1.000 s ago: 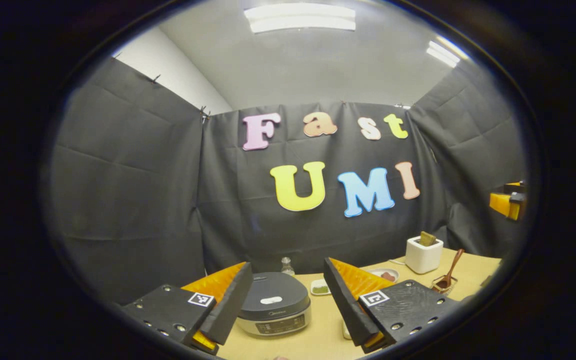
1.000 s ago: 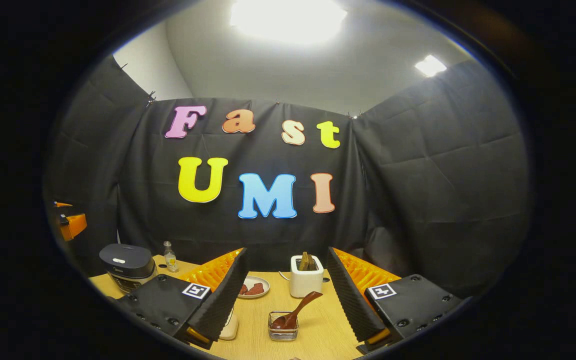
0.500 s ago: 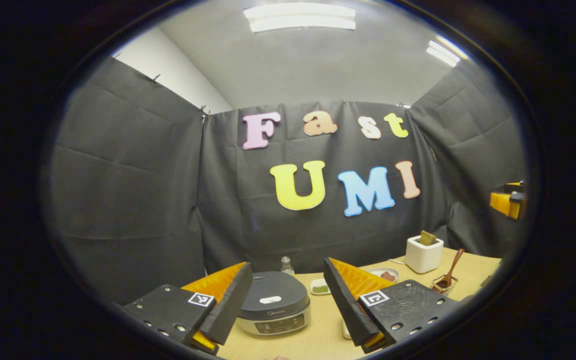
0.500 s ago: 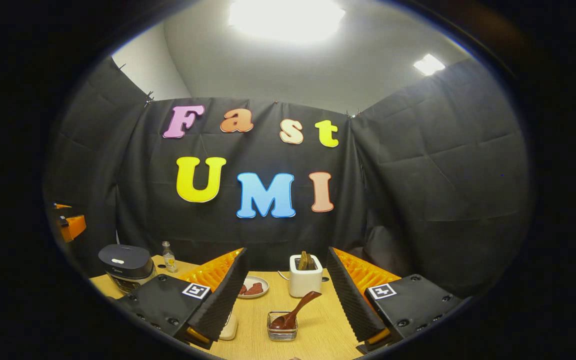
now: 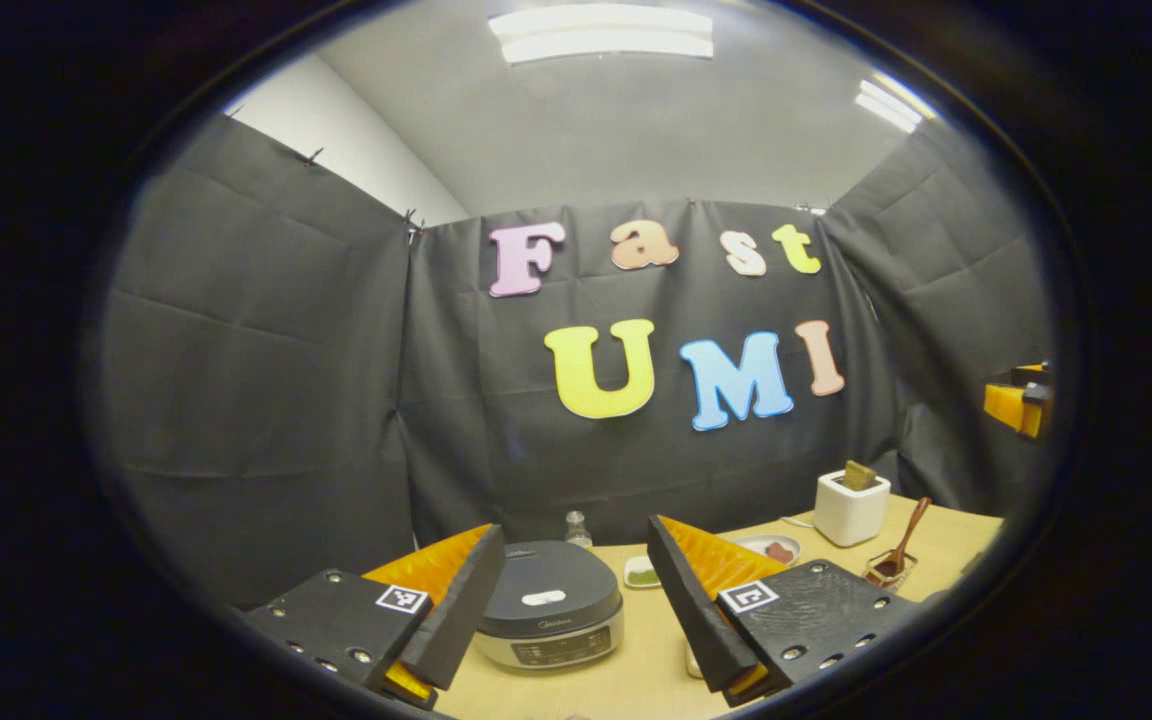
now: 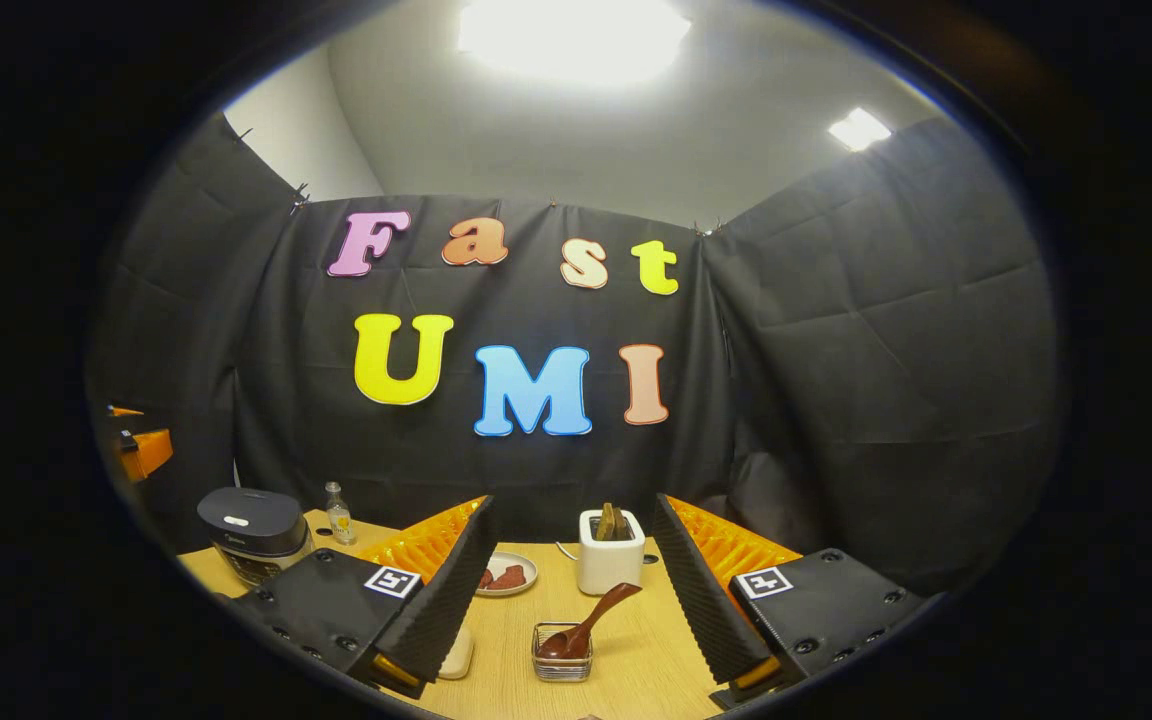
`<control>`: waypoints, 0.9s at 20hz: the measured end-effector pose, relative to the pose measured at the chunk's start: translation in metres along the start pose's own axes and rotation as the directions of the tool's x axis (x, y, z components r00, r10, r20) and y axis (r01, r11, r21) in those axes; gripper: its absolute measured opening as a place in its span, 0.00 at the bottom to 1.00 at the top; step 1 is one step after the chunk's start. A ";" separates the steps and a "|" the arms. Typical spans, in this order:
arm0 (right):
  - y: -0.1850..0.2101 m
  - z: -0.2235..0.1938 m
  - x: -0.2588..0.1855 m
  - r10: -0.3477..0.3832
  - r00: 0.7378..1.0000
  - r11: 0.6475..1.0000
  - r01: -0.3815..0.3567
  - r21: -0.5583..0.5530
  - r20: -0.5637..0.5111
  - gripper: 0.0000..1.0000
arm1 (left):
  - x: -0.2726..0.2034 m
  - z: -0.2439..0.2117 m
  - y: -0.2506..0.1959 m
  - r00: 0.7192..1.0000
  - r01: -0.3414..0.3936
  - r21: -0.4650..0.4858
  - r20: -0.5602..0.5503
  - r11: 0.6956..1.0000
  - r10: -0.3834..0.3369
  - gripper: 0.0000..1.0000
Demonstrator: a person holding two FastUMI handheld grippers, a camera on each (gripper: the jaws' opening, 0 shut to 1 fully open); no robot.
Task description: Close the left gripper, press the button to open the rice cooker; take a wooden spoon from the chopstick holder with the right hand, scoop a spoonful of rice and pour it into the rice cooker, then put the wooden spoon back into the chopstick holder.
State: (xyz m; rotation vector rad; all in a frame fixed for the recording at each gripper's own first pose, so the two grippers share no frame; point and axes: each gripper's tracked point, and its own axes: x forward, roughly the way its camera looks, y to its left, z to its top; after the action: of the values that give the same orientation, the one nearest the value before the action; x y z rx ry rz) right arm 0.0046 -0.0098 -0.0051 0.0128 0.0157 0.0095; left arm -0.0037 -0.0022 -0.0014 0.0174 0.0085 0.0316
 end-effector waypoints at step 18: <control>-0.034 -0.007 0.008 0.096 0.995 0.994 -0.094 -0.053 0.026 0.99 | 0.009 0.007 -0.001 0.992 -0.126 -0.053 -0.023 0.991 0.125 0.51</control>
State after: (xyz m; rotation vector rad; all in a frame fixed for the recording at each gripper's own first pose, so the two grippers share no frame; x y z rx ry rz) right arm 0.0128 -0.0439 -0.0124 -0.0385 -0.0138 0.1051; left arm 0.0054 -0.0032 0.0059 -0.0370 0.0264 0.1576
